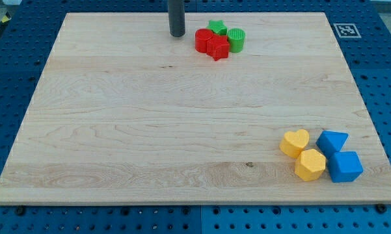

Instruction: Separate red circle and red star from group of blocks

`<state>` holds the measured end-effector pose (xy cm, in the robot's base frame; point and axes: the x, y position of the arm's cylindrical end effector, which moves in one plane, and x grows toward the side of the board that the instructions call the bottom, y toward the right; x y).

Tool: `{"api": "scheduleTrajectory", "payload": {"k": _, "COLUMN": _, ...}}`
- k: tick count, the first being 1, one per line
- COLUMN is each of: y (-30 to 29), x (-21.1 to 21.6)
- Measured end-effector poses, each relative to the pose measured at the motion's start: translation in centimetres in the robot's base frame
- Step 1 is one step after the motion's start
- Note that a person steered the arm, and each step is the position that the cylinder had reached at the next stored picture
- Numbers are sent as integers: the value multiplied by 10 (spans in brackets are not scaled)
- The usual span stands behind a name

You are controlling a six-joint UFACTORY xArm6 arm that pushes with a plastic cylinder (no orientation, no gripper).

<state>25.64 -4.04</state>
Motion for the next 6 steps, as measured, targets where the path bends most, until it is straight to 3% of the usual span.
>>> {"api": "scheduleTrajectory", "payload": {"k": 3, "y": 72, "x": 31}}
{"api": "scheduleTrajectory", "payload": {"k": 6, "y": 107, "x": 80}}
